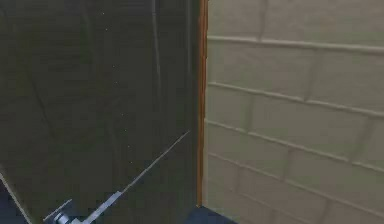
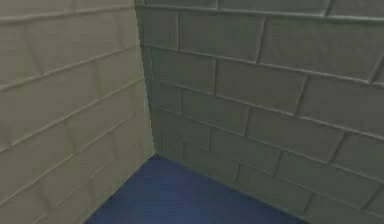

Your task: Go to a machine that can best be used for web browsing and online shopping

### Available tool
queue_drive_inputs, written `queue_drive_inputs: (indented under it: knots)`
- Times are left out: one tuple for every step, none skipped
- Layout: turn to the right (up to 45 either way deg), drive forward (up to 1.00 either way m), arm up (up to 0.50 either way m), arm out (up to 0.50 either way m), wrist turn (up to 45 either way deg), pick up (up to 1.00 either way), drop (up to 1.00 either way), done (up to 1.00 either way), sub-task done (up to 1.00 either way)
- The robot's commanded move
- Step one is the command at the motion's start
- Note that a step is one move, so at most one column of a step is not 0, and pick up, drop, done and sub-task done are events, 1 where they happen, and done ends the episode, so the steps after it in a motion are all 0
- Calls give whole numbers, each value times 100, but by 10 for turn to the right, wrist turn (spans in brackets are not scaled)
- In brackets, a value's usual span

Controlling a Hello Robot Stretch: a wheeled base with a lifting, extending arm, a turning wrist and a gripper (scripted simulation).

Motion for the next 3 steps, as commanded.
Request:
queue_drive_inputs:
  knots:
    - [-450,0,0,0,0,0,0,0,0]
    - [-450,0,0,0,0,0,0,0,0]
    - [-360,0,0,0,0,0,0,0,0]
